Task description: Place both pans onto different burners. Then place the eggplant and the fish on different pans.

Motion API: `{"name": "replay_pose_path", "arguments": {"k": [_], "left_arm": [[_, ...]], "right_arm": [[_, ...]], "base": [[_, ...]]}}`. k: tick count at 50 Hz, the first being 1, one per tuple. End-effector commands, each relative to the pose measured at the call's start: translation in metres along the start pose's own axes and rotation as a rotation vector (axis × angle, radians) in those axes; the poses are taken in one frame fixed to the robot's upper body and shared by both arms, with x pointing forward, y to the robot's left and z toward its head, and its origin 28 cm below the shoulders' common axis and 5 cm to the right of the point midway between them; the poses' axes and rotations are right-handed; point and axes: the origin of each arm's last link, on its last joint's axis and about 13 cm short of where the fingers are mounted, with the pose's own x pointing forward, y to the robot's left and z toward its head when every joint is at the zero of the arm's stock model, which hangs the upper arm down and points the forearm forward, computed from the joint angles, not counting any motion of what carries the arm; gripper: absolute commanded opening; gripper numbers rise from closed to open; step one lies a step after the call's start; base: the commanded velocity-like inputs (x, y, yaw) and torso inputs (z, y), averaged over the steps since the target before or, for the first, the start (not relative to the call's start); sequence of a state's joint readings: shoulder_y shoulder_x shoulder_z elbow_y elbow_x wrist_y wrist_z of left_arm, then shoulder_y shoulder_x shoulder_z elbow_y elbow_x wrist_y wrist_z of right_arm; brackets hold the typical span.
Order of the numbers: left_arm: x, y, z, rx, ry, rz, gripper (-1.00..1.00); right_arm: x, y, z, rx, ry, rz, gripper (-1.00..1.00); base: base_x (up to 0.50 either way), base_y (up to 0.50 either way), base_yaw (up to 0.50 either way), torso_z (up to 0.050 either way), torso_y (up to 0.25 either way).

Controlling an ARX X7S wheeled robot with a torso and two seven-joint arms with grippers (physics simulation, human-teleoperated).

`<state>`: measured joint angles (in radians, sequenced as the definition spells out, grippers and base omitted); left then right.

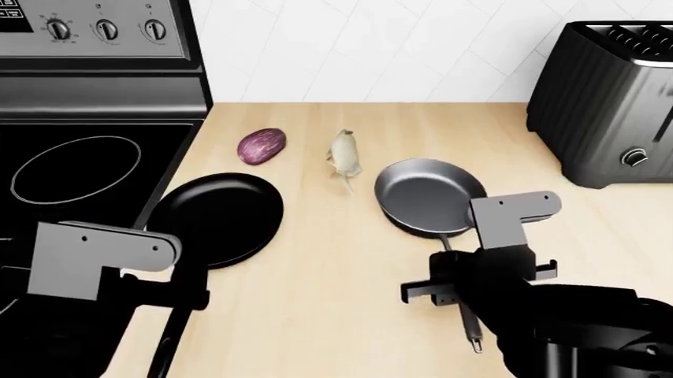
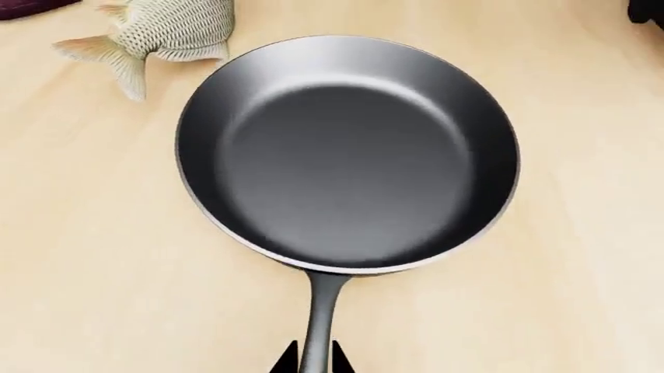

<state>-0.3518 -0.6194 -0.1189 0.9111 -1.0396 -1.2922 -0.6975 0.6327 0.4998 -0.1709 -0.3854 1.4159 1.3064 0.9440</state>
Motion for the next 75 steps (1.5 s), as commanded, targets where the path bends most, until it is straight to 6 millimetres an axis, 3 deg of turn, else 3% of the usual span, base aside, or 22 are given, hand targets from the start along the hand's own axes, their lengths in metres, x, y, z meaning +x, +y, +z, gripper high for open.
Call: {"name": "replay_pose_path", "arguments": {"k": [1, 9, 25, 35, 45, 55, 58, 75], "left_arm": [[0.0, -0.001, -0.003, 0.0, 0.009, 0.0, 1.0], [0.0, -0.001, -0.004, 0.0, 0.013, 0.0, 1.0], [-0.001, -0.001, -0.004, -0.005, 0.015, 0.001, 1.0], [-0.01, -0.002, -0.002, -0.085, 0.237, -0.097, 1.0], [-0.017, -0.009, -0.003, -0.114, 0.301, -0.134, 1.0], [-0.005, -0.009, 0.004, -0.143, 0.351, -0.103, 1.0], [0.006, -0.018, 0.004, -0.142, 0.424, -0.107, 1.0], [0.018, -0.031, 0.0, -0.142, 0.477, -0.136, 1.0]], "right_arm": [[-0.019, -0.003, 0.015, 0.003, -0.086, -0.056, -1.0], [-0.036, -0.006, 0.026, 0.007, -0.158, -0.06, -1.0], [-0.047, -0.006, 0.031, -0.003, -0.198, -0.063, -1.0], [-0.047, -0.006, 0.029, -0.004, -0.198, -0.061, -1.0], [-0.042, -0.007, 0.024, 0.001, -0.183, -0.056, -1.0], [-0.039, -0.005, 0.022, -0.006, -0.17, -0.045, -1.0], [-0.036, -0.009, 0.019, 0.004, -0.167, -0.04, -1.0], [-0.029, -0.013, 0.012, 0.013, -0.153, -0.036, -1.0]], "base": [[0.0, 0.0, 0.0, 0.0, 0.0], [0.0, 0.0, 0.0, 0.0, 0.0], [0.0, 0.0, 0.0, 0.0, 0.002], [0.0, 0.0, 0.0, 0.0, 0.002], [0.0, 0.0, 0.0, 0.0, 0.002], [0.0, 0.0, 0.0, 0.002, 0.002], [0.0, 0.0, 0.0, 0.0, 0.003], [0.0, 0.0, 0.0, 0.001, 0.002]]}}
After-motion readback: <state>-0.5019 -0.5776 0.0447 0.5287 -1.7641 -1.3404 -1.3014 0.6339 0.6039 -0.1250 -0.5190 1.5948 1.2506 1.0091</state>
